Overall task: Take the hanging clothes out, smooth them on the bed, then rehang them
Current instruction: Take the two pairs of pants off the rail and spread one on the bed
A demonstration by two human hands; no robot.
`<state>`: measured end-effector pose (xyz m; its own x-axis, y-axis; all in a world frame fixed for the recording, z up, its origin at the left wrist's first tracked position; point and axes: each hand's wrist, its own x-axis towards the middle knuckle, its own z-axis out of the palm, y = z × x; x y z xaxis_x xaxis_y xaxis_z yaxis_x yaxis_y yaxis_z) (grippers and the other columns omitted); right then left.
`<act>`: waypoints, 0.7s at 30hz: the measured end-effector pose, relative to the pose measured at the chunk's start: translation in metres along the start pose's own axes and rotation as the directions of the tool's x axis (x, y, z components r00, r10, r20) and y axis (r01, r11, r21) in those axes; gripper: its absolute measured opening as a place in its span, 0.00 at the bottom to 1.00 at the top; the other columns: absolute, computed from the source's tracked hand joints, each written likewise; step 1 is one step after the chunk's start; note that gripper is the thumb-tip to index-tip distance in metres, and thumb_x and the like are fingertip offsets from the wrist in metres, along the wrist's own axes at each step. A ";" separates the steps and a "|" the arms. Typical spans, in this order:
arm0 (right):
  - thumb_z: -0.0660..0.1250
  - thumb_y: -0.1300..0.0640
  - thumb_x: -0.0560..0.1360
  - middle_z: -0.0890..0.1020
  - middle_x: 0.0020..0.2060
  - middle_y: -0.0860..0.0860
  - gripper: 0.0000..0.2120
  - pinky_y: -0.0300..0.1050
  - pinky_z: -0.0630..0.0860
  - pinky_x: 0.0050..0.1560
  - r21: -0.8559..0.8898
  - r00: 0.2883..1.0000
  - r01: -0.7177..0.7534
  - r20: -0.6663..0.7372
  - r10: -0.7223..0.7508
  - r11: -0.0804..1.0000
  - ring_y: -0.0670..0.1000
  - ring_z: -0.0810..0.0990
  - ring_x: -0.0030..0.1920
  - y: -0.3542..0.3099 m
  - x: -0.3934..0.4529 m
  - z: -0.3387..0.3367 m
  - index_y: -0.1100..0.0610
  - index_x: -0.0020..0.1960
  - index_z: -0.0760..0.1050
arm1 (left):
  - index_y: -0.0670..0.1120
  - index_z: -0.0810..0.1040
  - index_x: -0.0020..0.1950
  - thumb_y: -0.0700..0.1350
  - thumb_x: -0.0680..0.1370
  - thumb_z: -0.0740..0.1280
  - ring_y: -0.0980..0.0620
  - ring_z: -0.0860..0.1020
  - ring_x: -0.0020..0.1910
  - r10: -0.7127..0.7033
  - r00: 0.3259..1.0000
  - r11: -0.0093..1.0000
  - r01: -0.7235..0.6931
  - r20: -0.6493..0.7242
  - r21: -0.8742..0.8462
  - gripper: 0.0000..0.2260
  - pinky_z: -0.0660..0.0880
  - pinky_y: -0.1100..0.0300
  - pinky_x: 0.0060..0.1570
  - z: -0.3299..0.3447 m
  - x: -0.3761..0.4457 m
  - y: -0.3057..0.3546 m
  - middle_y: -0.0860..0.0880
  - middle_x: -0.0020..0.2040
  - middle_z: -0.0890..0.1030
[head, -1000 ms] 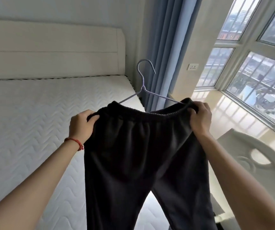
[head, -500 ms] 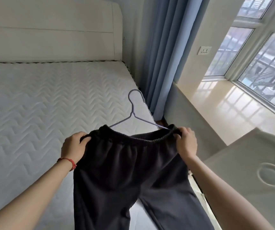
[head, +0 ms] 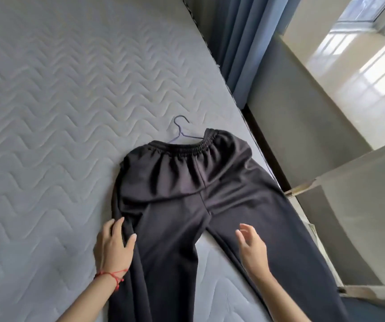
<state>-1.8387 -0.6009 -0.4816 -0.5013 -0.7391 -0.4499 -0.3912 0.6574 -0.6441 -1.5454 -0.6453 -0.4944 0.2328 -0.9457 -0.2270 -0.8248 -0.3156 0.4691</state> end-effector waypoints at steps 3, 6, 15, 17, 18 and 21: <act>0.62 0.57 0.77 0.80 0.49 0.51 0.10 0.42 0.67 0.49 0.115 0.991 -0.130 0.053 0.125 0.985 0.52 0.77 0.50 0.028 -0.048 0.017 0.54 0.57 0.74 | 0.40 0.75 0.63 0.45 0.67 0.73 0.32 0.73 0.59 -0.124 0.989 0.992 0.122 0.077 0.022 0.26 0.74 0.39 0.52 0.020 -0.062 -0.035 0.35 0.63 0.74; 0.62 0.58 0.77 0.80 0.47 0.50 0.07 0.41 0.66 0.49 0.150 0.985 -0.159 0.095 0.146 0.976 0.50 0.76 0.49 0.038 -0.074 0.027 0.50 0.53 0.73 | 0.40 0.78 0.58 0.57 0.61 0.66 0.31 0.79 0.49 -0.155 0.943 0.987 0.136 0.293 0.084 0.31 0.77 0.39 0.42 0.035 -0.106 -0.061 0.33 0.56 0.78; 0.62 0.56 0.75 0.81 0.44 0.48 0.06 0.40 0.72 0.44 0.065 0.974 -0.135 0.192 0.120 0.989 0.48 0.79 0.46 0.030 -0.045 0.039 0.51 0.50 0.75 | 0.37 0.73 0.63 0.56 0.60 0.72 0.30 0.78 0.45 -0.280 0.935 0.960 0.272 0.218 0.068 0.37 0.77 0.40 0.40 0.047 -0.117 -0.050 0.30 0.50 0.78; 0.63 0.53 0.75 0.83 0.42 0.49 0.06 0.38 0.72 0.41 0.014 0.956 -0.142 0.262 0.133 0.990 0.48 0.80 0.45 0.035 -0.042 0.051 0.52 0.47 0.77 | 0.37 0.71 0.64 0.52 0.58 0.79 0.29 0.76 0.48 -0.304 0.939 0.952 0.291 0.158 0.097 0.40 0.76 0.39 0.42 0.049 -0.110 -0.044 0.31 0.49 0.76; 0.64 0.50 0.74 0.83 0.40 0.48 0.07 0.39 0.73 0.42 0.005 0.947 -0.144 0.292 0.136 0.990 0.49 0.80 0.44 0.038 -0.044 0.057 0.52 0.46 0.78 | 0.37 0.70 0.64 0.53 0.57 0.80 0.30 0.76 0.48 -0.316 0.936 0.946 0.299 0.156 0.125 0.41 0.76 0.40 0.41 0.051 -0.110 -0.041 0.31 0.49 0.76; 0.67 0.47 0.72 0.79 0.29 0.44 0.11 0.38 0.74 0.39 0.019 0.905 -0.163 0.401 0.142 0.986 0.44 0.78 0.35 0.045 -0.061 0.080 0.51 0.35 0.74 | 0.36 0.70 0.63 0.53 0.55 0.80 0.32 0.75 0.45 -0.354 0.921 0.925 0.319 0.164 0.205 0.42 0.76 0.43 0.39 0.060 -0.113 -0.034 0.32 0.48 0.75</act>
<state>-1.7643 -0.5377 -0.5325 -0.1993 -0.6346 -0.7467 -0.2890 0.7662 -0.5740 -1.5748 -0.5229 -0.5356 0.4220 -0.7461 -0.5150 -0.7942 -0.5782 0.1869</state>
